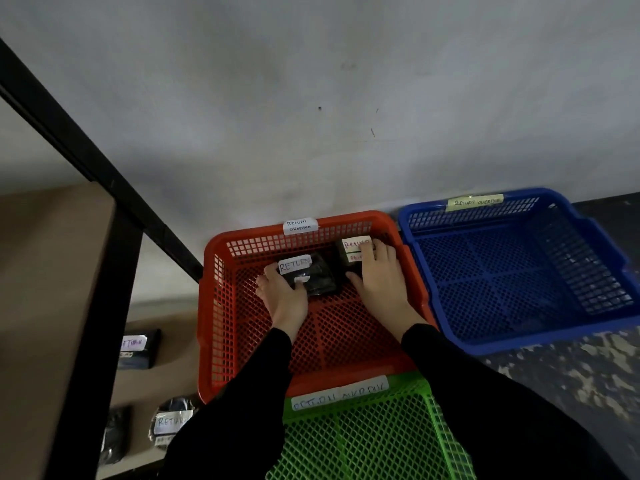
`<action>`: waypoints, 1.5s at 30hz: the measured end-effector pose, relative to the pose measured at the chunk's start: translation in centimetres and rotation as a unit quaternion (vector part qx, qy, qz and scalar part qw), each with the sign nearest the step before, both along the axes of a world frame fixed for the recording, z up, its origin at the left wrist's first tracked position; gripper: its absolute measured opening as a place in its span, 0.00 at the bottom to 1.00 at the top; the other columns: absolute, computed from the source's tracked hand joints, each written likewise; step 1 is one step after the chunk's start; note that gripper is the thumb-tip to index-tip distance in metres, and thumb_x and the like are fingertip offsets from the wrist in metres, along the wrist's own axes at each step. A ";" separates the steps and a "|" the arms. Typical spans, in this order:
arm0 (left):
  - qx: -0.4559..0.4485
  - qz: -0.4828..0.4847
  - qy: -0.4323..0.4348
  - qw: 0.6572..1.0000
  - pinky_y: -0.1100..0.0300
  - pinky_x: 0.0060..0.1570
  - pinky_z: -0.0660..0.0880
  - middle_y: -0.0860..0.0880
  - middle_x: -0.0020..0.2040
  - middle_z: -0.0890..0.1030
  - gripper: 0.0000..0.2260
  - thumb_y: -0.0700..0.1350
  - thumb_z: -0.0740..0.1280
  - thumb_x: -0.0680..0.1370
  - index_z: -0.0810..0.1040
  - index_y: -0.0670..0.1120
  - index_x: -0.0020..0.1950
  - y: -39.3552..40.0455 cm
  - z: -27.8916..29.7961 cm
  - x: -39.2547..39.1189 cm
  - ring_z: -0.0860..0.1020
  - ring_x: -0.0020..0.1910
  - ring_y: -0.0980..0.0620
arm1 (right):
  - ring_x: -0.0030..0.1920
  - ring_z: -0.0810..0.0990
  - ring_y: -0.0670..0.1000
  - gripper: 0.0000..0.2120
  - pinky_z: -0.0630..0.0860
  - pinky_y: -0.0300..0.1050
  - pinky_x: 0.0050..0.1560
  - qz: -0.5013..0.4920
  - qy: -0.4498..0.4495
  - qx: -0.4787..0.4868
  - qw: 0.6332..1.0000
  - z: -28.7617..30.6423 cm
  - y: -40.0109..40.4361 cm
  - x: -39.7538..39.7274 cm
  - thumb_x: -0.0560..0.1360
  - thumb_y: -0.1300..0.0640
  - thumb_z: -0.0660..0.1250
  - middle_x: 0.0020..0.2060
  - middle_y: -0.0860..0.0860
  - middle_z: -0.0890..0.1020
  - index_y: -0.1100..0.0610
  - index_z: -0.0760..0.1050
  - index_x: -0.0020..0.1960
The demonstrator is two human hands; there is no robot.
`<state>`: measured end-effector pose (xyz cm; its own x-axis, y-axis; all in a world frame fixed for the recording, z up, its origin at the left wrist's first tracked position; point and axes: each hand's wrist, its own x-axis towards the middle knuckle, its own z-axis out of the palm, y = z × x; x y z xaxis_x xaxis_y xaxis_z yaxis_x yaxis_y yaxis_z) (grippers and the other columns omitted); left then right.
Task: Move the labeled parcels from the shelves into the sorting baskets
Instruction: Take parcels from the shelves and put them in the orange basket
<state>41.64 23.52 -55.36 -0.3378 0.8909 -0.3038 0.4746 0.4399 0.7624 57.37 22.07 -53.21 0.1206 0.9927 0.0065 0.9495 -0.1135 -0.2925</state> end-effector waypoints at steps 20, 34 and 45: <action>0.162 -0.224 0.322 0.905 0.53 0.53 0.72 0.48 0.58 0.79 0.14 0.49 0.59 0.79 0.75 0.49 0.62 -17.4 15.7 -4.9 0.78 0.55 0.45 | 0.57 0.76 0.56 0.20 0.72 0.52 0.57 0.120 0.015 0.107 0.987 11.9 -16.2 -1.1 0.76 0.50 0.62 0.57 0.53 0.79 0.53 0.71 0.67; 0.312 -0.092 0.396 0.859 0.54 0.44 0.72 0.48 0.51 0.83 0.13 0.49 0.62 0.78 0.78 0.48 0.59 -36.6 28.5 -15.6 0.80 0.50 0.43 | 0.55 0.76 0.55 0.14 0.73 0.52 0.56 0.271 0.049 0.245 0.930 26.4 -31.9 -10.2 0.77 0.54 0.62 0.52 0.53 0.80 0.56 0.75 0.61; 0.385 0.012 0.452 0.805 0.54 0.47 0.70 0.49 0.53 0.82 0.13 0.50 0.61 0.79 0.77 0.49 0.60 -39.8 39.1 -27.8 0.80 0.50 0.44 | 0.59 0.74 0.48 0.15 0.70 0.40 0.57 0.374 0.060 0.333 0.864 37.5 -35.8 -22.2 0.79 0.50 0.60 0.58 0.48 0.77 0.51 0.71 0.65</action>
